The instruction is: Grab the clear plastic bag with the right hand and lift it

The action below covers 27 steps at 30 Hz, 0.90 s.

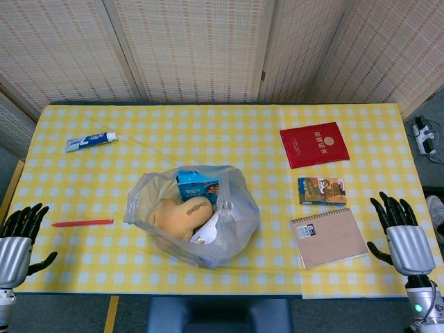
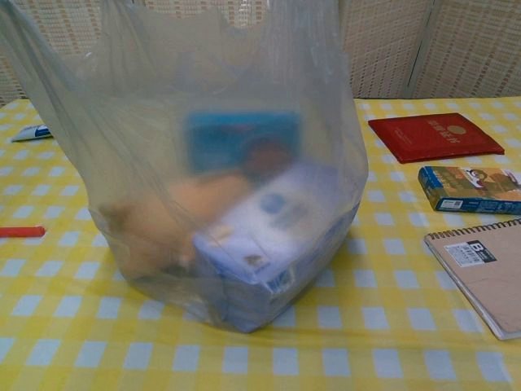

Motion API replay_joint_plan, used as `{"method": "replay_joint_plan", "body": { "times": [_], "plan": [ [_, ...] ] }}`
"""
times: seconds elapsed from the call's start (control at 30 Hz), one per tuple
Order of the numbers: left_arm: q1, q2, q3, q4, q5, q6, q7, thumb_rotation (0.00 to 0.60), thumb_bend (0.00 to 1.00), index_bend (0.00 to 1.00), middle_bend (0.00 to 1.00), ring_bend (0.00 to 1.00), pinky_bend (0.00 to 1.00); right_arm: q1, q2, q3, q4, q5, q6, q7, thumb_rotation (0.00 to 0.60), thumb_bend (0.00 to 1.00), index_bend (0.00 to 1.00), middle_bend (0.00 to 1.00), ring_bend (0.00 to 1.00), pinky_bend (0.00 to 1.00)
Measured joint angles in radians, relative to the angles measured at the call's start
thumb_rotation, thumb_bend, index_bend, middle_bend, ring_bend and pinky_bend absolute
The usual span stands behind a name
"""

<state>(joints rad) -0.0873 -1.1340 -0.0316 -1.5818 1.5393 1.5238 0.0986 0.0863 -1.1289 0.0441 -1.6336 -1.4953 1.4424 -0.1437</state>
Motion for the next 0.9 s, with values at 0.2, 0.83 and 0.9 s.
{"method": "replay_joint_plan", "body": {
  "times": [0.2, 0.83, 0.9],
  "plan": [
    [-0.007, 0.0, -0.003, 0.004, -0.014, -0.022, -0.004, 0.6, 0.22, 0.0, 0.1, 0.09, 0.12, 0.001, 0.001, -0.001, 0.0, 0.006, -0.007, 0.0, 0.6, 0.27, 0.0, 0.0, 0.0, 0.0],
    [-0.019, 0.017, 0.0, -0.014, 0.006, -0.03, -0.05, 0.6, 0.22, 0.0, 0.1, 0.09, 0.12, 0.157, 0.105, -0.048, -0.045, -0.275, -0.071, 0.537, 0.6, 0.27, 0.0, 0.0, 0.0, 0.0],
    [-0.019, 0.019, 0.0, -0.014, 0.004, -0.032, -0.055, 0.6, 0.22, 0.0, 0.1, 0.09, 0.12, 0.206, 0.128, -0.049, -0.061, -0.304, -0.099, 0.613, 0.6, 0.27, 0.0, 0.0, 0.0, 0.0]
  ]
}}
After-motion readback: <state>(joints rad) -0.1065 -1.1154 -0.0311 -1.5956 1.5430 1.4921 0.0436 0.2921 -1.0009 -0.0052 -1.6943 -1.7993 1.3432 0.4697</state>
